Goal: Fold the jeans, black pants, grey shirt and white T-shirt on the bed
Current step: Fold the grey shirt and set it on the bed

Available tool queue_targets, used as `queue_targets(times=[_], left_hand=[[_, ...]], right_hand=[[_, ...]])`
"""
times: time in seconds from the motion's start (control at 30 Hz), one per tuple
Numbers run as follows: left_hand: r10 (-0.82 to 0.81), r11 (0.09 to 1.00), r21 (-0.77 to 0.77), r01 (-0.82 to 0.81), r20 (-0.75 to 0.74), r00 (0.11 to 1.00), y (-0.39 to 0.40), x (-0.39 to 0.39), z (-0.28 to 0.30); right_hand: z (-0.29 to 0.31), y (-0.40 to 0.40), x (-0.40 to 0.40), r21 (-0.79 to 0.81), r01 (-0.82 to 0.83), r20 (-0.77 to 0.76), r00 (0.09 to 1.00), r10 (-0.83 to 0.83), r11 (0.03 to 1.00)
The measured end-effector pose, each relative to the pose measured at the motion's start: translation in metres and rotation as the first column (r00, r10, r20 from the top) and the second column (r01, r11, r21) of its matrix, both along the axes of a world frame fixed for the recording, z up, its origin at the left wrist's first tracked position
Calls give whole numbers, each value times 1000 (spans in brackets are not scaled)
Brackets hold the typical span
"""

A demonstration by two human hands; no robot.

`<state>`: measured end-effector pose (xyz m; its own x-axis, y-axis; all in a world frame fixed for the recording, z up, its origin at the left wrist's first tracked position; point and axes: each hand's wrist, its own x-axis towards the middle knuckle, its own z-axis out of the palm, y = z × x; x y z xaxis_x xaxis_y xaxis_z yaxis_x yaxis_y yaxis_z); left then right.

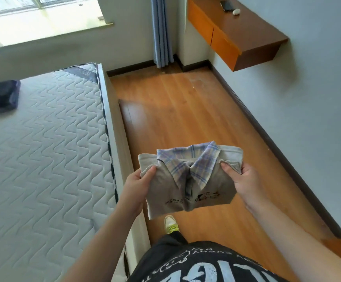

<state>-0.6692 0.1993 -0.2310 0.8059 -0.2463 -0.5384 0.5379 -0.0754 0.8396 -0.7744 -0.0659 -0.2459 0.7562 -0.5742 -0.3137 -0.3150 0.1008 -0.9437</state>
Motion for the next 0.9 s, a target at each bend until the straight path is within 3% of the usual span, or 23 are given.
queue_targets(times=[0.37, 0.9], left_hand=[[123, 990, -67, -120, 39, 992, 15, 150, 16], [248, 966, -88, -244, 47, 968, -101, 365, 24]], right_hand=[[24, 3, 179, -19, -130, 52, 990, 131, 991], [22, -114, 435, -31, -273, 55, 960, 274, 962]])
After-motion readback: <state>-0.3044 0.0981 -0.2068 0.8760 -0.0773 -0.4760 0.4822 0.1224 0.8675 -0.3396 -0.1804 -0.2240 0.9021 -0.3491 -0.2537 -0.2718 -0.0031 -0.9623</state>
